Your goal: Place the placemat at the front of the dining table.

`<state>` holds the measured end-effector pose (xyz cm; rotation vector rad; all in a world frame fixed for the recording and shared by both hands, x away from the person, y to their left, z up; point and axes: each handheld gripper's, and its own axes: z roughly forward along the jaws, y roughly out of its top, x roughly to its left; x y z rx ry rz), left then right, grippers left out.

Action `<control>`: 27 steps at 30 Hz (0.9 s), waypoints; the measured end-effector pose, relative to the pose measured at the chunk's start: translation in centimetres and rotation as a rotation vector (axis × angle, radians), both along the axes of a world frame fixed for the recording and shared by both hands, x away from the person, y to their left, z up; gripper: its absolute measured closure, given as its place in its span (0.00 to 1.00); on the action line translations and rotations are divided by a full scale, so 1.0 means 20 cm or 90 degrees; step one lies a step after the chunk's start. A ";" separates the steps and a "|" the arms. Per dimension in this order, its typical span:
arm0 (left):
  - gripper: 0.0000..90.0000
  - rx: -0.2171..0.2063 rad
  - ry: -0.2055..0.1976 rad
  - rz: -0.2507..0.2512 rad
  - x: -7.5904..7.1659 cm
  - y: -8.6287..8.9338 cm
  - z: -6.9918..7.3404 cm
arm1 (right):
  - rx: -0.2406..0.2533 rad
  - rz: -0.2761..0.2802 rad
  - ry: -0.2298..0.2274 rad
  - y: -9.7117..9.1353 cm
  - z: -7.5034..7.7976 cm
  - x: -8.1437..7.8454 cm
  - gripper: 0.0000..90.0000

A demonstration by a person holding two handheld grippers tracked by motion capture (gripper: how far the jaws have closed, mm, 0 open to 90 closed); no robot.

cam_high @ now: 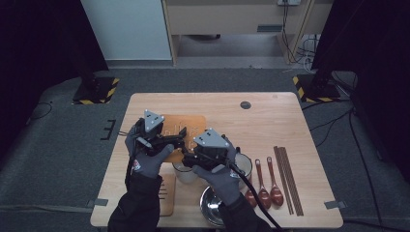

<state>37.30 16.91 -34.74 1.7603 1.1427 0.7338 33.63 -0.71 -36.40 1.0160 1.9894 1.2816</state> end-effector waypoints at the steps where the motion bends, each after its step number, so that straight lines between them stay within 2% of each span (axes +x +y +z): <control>1: 0.01 -0.001 -0.002 -0.002 0.01 -0.02 0.01 | -0.001 -0.002 -0.004 -0.02 0.00 0.01 0.18; 8: 0.01 0.003 -0.009 -0.007 0.04 -0.07 0.02 | -0.002 -0.011 -0.013 -0.08 0.01 0.03 0.18; 15: 0.01 -0.007 -0.011 -0.016 0.09 -0.12 0.02 | -0.007 -0.018 -0.019 -0.12 0.02 0.06 0.18; 27: 0.01 -0.006 -0.016 -0.026 0.17 -0.22 0.02 | -0.009 -0.030 -0.024 -0.22 0.02 0.14 0.18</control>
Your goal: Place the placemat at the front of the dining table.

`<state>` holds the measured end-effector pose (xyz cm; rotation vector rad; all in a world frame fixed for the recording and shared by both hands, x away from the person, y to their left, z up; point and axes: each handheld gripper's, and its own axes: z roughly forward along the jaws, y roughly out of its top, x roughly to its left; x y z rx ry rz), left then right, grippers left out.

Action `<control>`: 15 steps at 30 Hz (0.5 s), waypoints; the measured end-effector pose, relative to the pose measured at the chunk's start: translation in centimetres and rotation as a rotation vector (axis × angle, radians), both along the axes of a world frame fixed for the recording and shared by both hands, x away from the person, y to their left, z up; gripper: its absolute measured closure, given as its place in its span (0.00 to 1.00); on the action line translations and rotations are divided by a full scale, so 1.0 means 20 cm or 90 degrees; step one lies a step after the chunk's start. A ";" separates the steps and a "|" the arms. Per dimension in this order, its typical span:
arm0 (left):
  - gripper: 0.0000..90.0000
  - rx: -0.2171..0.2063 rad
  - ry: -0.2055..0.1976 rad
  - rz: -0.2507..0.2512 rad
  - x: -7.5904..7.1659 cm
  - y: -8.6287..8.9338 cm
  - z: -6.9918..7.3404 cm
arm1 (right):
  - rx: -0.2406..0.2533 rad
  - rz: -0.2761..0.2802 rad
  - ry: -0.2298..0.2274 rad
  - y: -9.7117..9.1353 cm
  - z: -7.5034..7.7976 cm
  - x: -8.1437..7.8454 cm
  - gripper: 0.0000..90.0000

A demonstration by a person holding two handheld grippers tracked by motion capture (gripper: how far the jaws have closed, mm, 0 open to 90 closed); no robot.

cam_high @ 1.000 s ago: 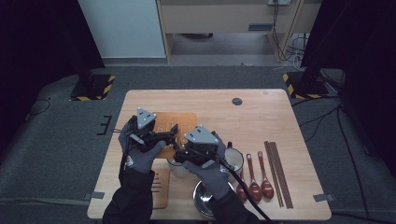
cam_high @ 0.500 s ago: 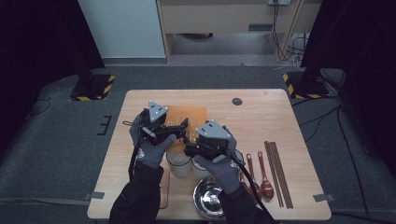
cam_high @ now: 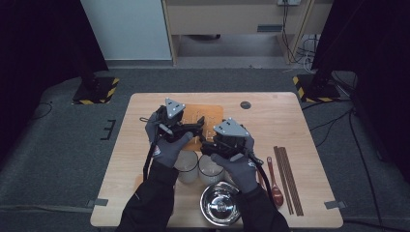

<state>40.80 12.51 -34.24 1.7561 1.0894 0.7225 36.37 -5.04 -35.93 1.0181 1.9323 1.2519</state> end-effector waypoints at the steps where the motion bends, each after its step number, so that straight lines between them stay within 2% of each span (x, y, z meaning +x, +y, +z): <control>1: 0.01 0.000 0.001 -0.002 0.02 -0.02 0.00 | -0.001 -0.002 -0.003 -0.01 0.00 0.01 0.18; 15: 0.01 0.006 0.010 -0.006 0.13 -0.10 -0.01 | 0.002 -0.006 -0.008 -0.10 -0.02 0.11 0.18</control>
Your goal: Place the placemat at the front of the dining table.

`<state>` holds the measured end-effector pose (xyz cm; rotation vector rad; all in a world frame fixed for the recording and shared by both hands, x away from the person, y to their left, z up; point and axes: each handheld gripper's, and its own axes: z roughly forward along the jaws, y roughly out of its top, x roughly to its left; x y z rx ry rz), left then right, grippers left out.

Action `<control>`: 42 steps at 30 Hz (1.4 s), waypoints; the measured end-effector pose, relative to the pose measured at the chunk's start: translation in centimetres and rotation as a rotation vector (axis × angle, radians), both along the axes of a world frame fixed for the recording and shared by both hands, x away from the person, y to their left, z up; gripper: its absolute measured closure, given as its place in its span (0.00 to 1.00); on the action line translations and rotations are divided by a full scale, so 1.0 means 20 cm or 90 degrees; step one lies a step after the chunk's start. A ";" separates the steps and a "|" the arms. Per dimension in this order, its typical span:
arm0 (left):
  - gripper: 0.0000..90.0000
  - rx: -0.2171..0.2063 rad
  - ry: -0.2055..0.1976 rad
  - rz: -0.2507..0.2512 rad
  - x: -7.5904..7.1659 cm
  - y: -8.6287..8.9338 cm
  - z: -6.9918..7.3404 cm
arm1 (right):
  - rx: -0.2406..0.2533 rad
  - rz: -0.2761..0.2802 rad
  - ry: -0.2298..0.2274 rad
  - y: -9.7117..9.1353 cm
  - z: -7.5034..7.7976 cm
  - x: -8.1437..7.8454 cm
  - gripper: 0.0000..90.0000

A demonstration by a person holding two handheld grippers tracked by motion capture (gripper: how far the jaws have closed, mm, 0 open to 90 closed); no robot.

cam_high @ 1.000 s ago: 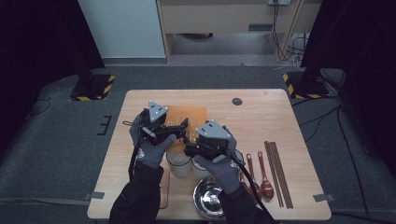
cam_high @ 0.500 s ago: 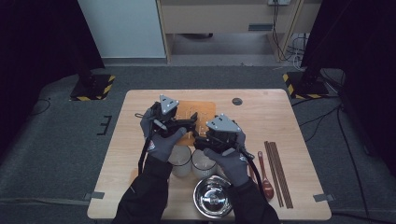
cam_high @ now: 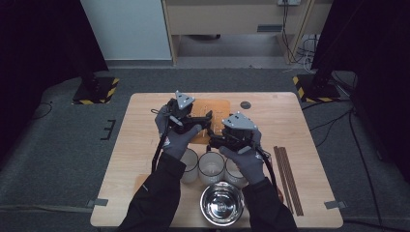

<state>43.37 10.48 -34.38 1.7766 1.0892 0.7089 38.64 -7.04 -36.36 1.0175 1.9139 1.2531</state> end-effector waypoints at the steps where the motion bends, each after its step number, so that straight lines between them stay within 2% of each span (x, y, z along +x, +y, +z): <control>1: 0.01 -0.001 -0.004 0.001 0.01 -0.01 0.00 | 0.002 0.000 -0.001 0.00 0.00 0.01 0.18; 19: 0.01 -0.001 -0.013 0.008 0.12 -0.07 -0.01 | -0.001 0.006 -0.012 -0.07 -0.02 0.14 0.18; 28: 0.01 0.011 -0.011 0.005 0.20 -0.11 -0.02 | 0.008 0.002 -0.009 -0.11 -0.04 0.21 0.18; 33: 0.01 0.009 -0.012 0.007 0.24 -0.13 -0.05 | 0.015 0.006 -0.002 -0.14 -0.06 0.25 0.18; 42: 0.01 0.005 0.007 0.005 0.33 -0.15 -0.10 | 0.008 0.005 0.008 -0.15 -0.11 0.33 0.18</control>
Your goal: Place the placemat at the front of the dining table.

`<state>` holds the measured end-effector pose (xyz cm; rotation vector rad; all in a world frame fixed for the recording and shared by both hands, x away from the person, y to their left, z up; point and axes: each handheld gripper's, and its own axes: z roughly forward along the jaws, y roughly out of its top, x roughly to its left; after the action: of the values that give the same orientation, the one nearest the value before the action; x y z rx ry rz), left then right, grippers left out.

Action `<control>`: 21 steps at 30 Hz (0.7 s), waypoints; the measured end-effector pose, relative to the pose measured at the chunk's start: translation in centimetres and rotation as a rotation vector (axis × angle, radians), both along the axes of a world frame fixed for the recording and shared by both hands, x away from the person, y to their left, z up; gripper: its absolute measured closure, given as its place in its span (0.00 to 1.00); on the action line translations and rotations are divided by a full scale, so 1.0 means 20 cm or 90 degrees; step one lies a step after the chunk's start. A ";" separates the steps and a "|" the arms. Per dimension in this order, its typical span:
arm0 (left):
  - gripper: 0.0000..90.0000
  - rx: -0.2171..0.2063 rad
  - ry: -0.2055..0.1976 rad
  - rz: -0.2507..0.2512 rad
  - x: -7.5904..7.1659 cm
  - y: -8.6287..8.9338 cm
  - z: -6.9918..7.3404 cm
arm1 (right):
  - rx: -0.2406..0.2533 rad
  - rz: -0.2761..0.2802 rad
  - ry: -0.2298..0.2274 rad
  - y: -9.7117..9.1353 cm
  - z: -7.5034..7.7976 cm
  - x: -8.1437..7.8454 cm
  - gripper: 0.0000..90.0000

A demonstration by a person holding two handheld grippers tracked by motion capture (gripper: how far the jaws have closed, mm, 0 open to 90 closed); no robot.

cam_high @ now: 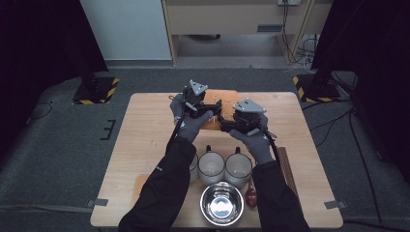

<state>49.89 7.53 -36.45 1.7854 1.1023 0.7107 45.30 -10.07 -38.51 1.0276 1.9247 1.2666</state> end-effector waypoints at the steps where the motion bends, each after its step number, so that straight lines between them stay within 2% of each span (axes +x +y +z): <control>1: 0.01 0.001 0.000 0.000 0.02 -0.01 -0.01 | -0.002 0.001 -0.001 0.00 0.00 0.01 0.18; 7: 0.01 -0.006 -0.004 0.002 0.06 -0.01 -0.02 | 0.001 0.005 0.003 -0.02 -0.01 0.06 0.18; 11: 0.01 -0.006 0.002 0.006 0.09 -0.01 -0.04 | -0.005 0.007 0.003 -0.02 -0.02 0.09 0.18; 16: 0.01 0.009 0.004 0.008 0.14 -0.03 -0.07 | 0.003 0.006 0.014 -0.03 -0.06 0.14 0.18; 21: 0.01 0.014 0.022 0.011 0.17 -0.04 -0.13 | -0.011 0.005 0.024 -0.03 -0.11 0.17 0.18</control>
<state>53.29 6.64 -38.96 1.8146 1.1371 0.7071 48.78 -10.71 -40.72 1.0442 1.9660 1.2415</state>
